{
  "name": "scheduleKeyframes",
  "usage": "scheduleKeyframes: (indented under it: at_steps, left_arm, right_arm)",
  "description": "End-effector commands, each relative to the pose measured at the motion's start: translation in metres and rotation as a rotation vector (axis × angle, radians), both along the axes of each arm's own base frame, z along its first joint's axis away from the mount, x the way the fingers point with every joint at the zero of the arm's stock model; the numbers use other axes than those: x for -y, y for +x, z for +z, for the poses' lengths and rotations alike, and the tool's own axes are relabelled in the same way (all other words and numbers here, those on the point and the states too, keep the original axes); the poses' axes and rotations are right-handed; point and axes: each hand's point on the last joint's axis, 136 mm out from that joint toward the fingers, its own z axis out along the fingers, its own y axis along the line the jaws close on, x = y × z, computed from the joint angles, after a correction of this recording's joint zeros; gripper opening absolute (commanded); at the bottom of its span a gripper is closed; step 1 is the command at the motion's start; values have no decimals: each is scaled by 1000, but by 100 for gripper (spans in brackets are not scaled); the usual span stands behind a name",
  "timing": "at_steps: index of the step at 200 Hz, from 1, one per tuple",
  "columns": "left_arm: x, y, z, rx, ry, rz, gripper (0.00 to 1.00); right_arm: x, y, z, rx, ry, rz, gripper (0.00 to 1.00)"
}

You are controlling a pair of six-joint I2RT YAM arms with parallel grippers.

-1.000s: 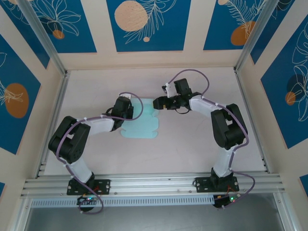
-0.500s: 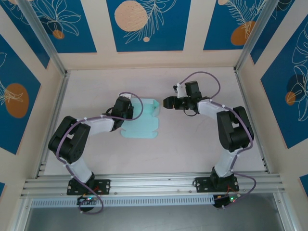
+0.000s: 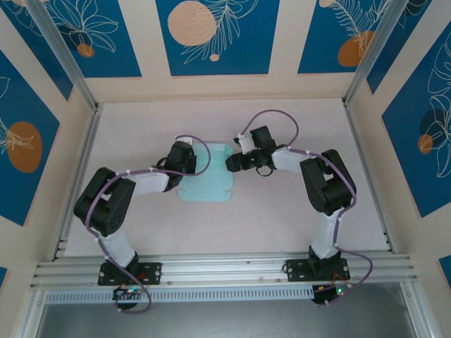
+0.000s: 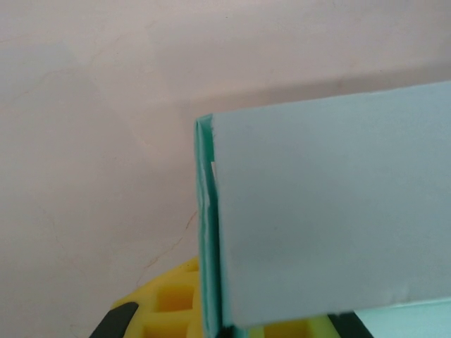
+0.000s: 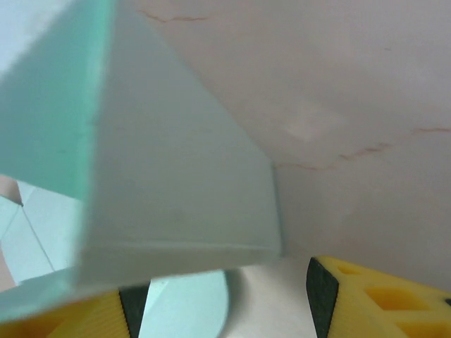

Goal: Fold the paper box

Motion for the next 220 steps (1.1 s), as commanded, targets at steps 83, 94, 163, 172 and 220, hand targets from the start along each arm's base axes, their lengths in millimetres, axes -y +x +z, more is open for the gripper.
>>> scheduleKeyframes:
  at_steps: [83, 94, 163, 172, 220]
  left_arm:
    - [9, 2, -3, -2, 19, -8, 0]
    - [9, 2, -2, -1, 18, -11, 0]
    - [14, 4, 2, 8, 11, -26, 0]
    - [15, 4, 2, 9, 10, -30, 0]
    - [19, 4, 1, 12, 15, -56, 0]
  right_arm:
    - [-21, 2, 54, 128, 82, 101, 63]
    - [-17, 7, 56, 150, 58, 69, 63]
    - [-12, 36, 54, 199, 6, 3, 60]
    - [-12, 38, 52, 196, 5, 5, 60]
    - [-15, 49, 48, 223, 0, 1, 58]
